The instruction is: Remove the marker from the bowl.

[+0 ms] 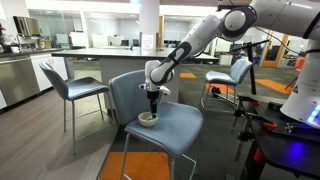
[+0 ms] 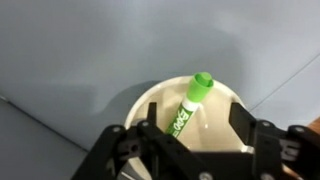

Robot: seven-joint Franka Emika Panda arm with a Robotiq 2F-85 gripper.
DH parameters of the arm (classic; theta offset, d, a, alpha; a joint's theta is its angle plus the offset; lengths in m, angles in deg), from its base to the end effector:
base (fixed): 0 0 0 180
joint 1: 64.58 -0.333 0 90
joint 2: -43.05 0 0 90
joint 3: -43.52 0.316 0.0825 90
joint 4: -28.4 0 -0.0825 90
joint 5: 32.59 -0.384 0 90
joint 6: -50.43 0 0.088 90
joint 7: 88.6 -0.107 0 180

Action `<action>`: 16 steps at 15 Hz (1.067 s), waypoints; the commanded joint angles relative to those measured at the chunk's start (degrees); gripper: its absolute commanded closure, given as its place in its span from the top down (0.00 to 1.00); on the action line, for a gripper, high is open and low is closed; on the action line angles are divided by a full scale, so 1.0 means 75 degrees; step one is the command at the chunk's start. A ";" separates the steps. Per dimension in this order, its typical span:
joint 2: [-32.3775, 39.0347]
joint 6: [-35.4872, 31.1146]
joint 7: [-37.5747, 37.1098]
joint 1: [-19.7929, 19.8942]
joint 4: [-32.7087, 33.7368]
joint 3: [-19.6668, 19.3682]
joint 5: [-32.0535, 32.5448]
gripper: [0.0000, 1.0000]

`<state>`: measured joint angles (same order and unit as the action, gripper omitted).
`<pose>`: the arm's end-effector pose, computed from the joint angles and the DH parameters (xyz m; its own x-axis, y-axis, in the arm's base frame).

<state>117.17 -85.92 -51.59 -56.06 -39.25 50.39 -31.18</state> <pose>0.7071 -0.0411 -0.0216 0.8499 0.5268 -0.0118 0.5208 -0.8431 -0.1339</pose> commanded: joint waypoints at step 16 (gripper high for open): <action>0.1052 0.1286 0.0150 0.0012 0.2038 -0.0023 0.0091 0.05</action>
<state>124.60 -78.57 -51.50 -56.06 -25.64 50.37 -30.90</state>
